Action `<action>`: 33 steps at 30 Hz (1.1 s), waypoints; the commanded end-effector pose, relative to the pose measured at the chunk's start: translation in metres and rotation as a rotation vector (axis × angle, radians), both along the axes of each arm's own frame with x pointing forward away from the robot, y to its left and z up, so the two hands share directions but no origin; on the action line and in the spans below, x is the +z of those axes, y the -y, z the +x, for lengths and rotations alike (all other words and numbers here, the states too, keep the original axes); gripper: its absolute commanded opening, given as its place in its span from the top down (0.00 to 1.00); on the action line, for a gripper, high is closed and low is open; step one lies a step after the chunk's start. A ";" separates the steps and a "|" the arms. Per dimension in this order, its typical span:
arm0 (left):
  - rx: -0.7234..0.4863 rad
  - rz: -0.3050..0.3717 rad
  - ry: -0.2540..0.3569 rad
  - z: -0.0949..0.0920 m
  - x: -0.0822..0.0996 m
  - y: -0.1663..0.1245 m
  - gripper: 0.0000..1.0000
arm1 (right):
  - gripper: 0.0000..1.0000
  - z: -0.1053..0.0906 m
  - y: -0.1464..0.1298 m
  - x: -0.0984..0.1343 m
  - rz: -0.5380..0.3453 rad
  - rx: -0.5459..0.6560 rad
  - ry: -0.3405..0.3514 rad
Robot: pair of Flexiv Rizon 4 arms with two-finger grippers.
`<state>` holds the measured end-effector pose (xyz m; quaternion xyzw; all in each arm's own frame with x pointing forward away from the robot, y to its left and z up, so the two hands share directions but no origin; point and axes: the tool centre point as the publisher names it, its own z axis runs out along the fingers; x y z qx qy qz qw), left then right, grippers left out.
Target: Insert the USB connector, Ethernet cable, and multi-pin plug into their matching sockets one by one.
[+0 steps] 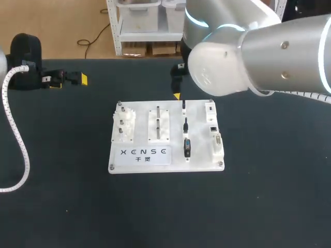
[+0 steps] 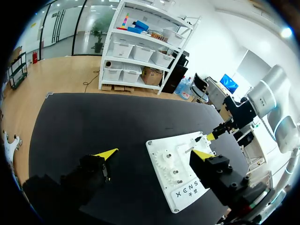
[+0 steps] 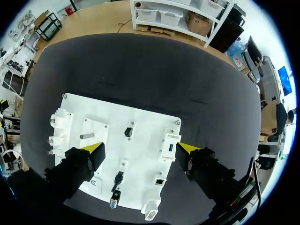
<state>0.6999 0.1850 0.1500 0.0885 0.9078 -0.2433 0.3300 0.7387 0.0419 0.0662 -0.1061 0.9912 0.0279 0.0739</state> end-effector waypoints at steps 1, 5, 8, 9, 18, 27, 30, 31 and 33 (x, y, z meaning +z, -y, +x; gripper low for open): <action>0.000 0.000 0.000 0.000 0.000 0.000 0.00 | 0.00 -0.002 0.000 0.000 0.000 -0.002 0.005; 0.000 0.000 0.000 0.000 0.000 0.000 0.00 | 0.00 -0.002 0.000 0.000 0.000 -0.002 0.005; 0.000 0.000 0.000 0.000 0.000 0.000 0.00 | 0.00 -0.002 0.000 0.000 0.000 -0.002 0.005; 0.000 0.000 0.000 0.000 0.000 0.000 0.00 | 0.00 -0.002 0.000 0.000 0.000 -0.002 0.005; 0.000 0.000 0.000 0.000 0.000 0.000 0.00 | 0.00 -0.002 -0.007 -0.012 0.051 0.088 -0.029; 0.000 0.000 0.000 0.000 0.000 0.000 0.00 | 0.00 0.005 -0.019 -0.022 -0.043 0.053 -0.036; 0.000 0.000 0.000 0.000 0.000 0.000 0.00 | 0.00 0.006 -0.023 -0.027 -0.058 0.034 -0.049; 0.000 0.000 0.000 0.000 0.000 0.000 0.00 | 0.00 0.006 -0.024 -0.028 -0.057 0.027 -0.056; 0.000 0.000 0.000 0.000 0.000 0.000 0.00 | 0.00 0.007 -0.025 -0.032 -0.077 0.009 -0.065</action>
